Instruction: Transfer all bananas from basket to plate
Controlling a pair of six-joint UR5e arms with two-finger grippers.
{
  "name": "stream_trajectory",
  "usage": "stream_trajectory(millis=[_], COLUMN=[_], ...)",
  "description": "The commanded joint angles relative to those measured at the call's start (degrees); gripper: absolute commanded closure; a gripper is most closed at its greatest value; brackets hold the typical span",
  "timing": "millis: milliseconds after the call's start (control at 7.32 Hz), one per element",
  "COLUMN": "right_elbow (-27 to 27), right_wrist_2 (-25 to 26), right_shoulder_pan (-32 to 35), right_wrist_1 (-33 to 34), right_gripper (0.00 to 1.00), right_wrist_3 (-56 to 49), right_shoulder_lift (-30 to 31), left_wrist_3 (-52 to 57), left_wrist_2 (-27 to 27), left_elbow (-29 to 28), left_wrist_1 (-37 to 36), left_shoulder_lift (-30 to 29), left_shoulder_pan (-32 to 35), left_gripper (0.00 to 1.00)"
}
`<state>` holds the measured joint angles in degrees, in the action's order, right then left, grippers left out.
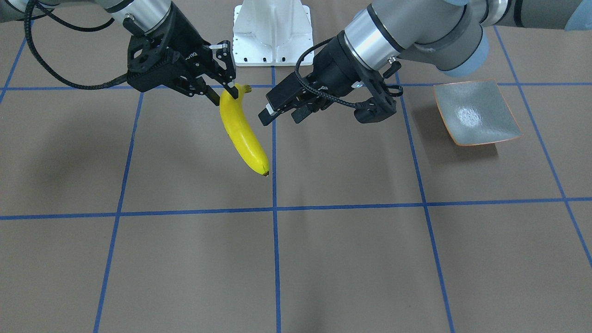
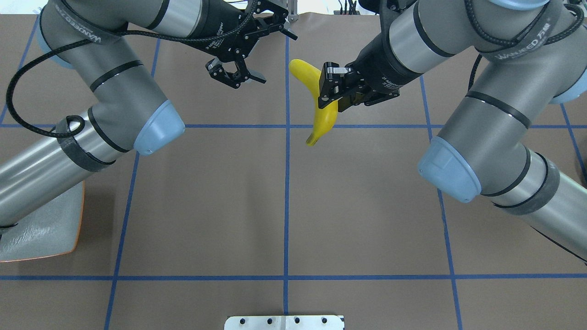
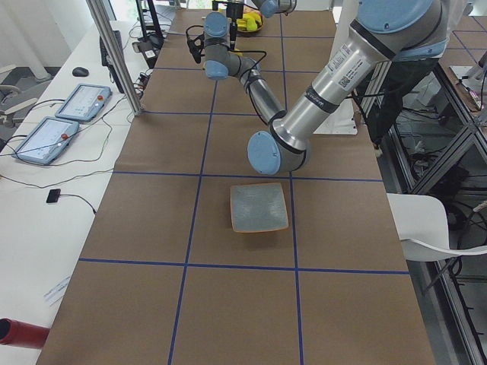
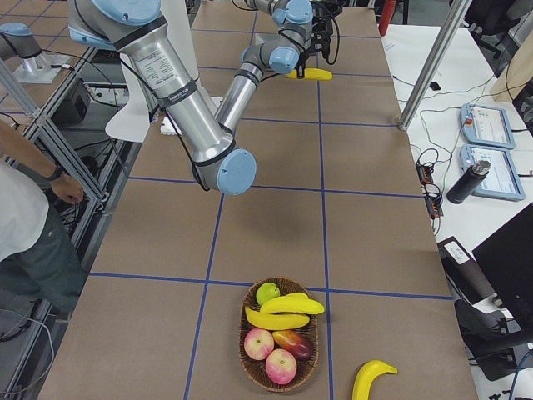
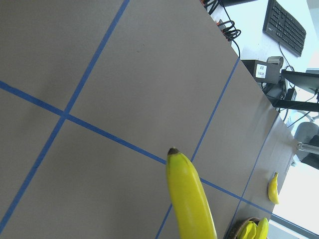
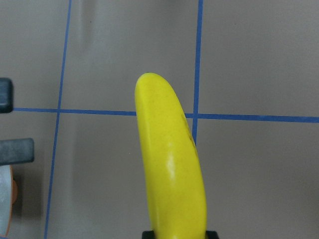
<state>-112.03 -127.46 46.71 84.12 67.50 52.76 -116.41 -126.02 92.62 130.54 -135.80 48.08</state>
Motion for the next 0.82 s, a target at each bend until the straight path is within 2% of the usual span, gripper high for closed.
stream_trajectory(millis=[0, 683], right_elbow=[-0.03, -0.03], right_wrist_2=[0.64, 1.42], right_shoulder_pan=[-0.74, -0.65], right_wrist_1=[-0.01, -0.01], right_gripper=[1.00, 1.00], right_wrist_3=[1.40, 1.76], right_shoulder_lift=[-1.43, -2.93], left_wrist_3=[-2.59, -2.68], left_wrist_2=[3.32, 4.12], left_elbow=[-2.26, -2.70], left_wrist_1=[2.70, 2.70], left_shoulder_lift=[-1.39, -1.40], left_shoulder_pan=[-1.85, -3.08], left_gripper=[0.01, 0.01])
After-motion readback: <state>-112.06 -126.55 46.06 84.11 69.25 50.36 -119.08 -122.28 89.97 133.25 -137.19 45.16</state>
